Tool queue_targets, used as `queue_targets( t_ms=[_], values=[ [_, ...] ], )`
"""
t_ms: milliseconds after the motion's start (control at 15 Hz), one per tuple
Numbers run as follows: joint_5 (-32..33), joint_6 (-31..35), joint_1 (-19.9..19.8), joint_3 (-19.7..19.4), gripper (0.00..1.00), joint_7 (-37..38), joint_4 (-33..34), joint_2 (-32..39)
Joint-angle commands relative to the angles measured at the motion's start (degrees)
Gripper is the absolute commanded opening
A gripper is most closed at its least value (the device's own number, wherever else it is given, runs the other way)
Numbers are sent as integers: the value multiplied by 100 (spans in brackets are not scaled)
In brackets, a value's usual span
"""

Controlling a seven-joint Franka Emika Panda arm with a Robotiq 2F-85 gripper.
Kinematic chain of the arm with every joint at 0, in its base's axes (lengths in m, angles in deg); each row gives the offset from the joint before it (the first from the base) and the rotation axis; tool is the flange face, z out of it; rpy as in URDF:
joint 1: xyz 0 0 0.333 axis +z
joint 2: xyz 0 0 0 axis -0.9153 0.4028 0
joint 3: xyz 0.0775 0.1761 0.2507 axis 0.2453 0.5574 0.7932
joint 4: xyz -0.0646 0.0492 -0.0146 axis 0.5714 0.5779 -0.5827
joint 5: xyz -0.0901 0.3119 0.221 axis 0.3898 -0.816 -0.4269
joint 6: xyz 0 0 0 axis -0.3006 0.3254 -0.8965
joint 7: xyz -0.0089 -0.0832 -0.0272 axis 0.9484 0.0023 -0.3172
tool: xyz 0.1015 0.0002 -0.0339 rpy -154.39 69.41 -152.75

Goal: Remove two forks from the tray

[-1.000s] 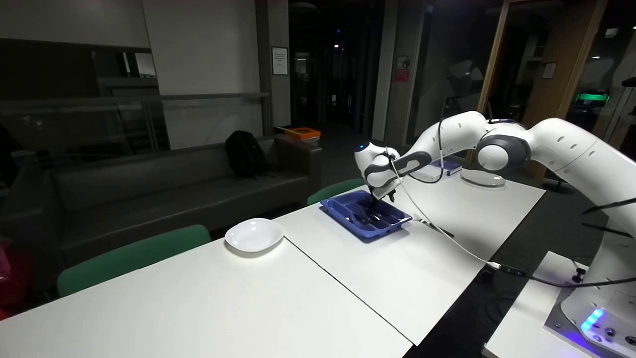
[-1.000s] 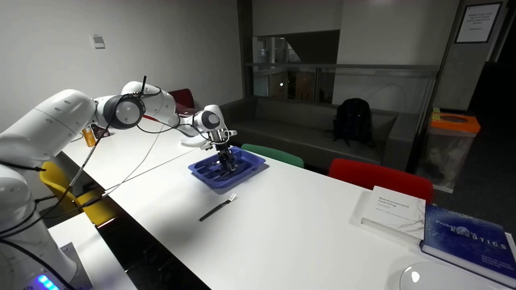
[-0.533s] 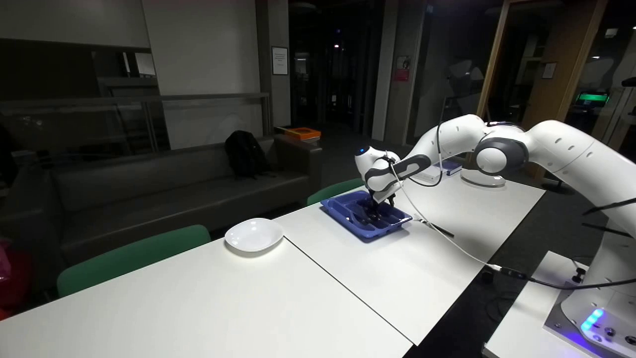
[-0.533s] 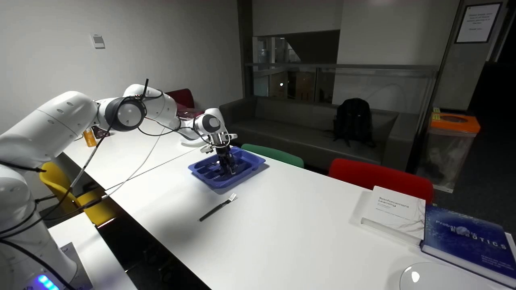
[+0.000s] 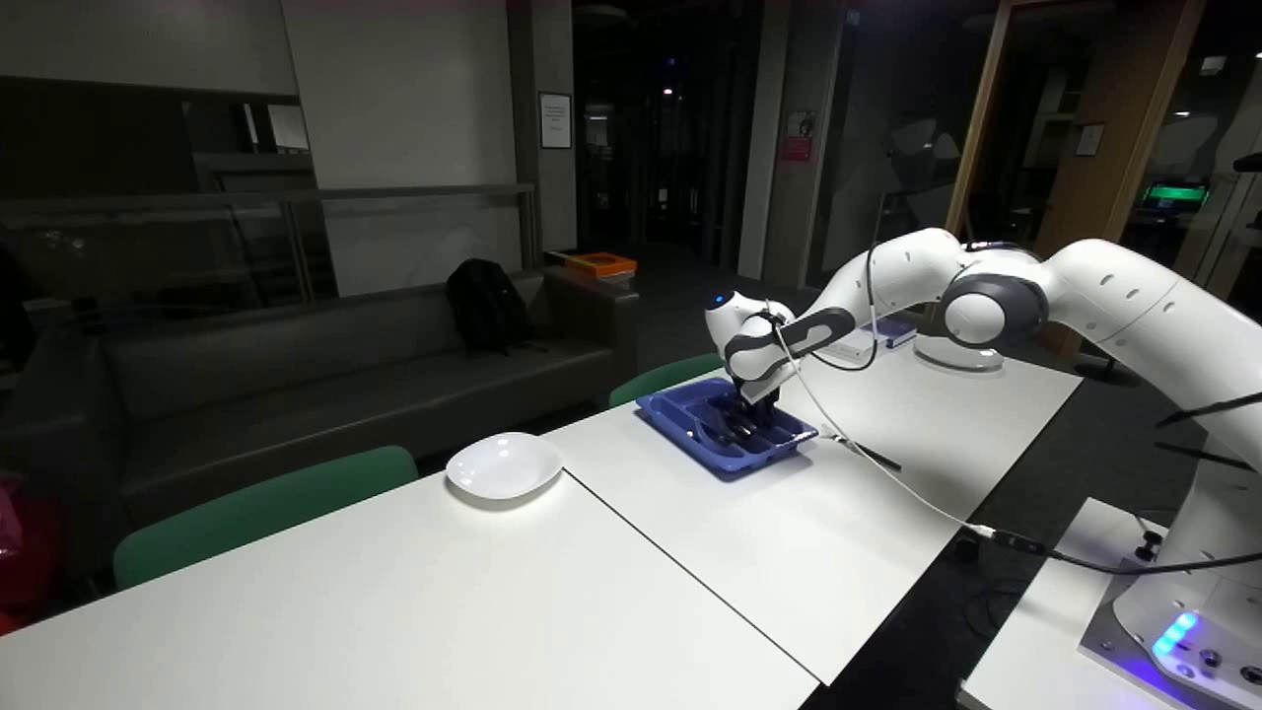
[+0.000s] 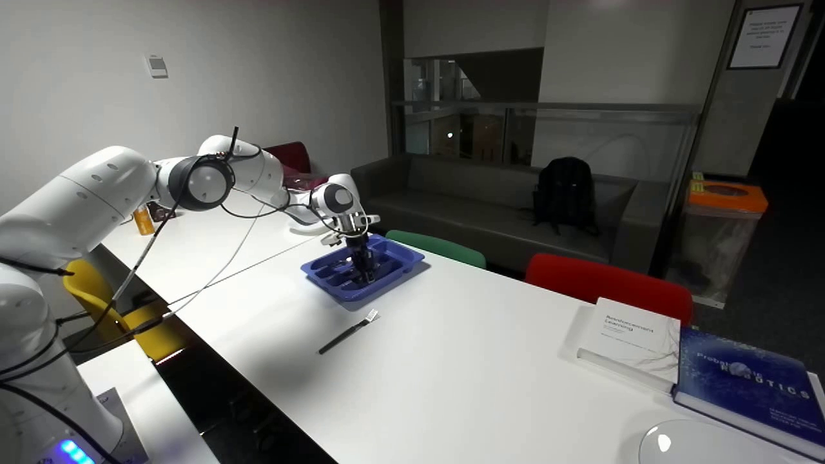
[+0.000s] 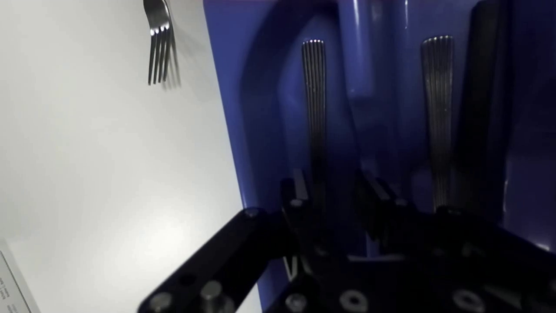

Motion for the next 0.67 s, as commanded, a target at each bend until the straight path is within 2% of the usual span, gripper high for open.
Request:
queue_targets(
  t_ms=[0,133,267,333,600],
  values=[
    [-146,146,-43,-66,45,-73,-100,-46],
    [-158,170,-89,-57,60,-109,-136,-46],
    [-175,201,-129,-48,64,-130,-165,-37],
    [-187,232,-142,-45,52,-135,-168,-27],
    [-256,316,-191,-32,24,-185,-103,51]
  ],
)
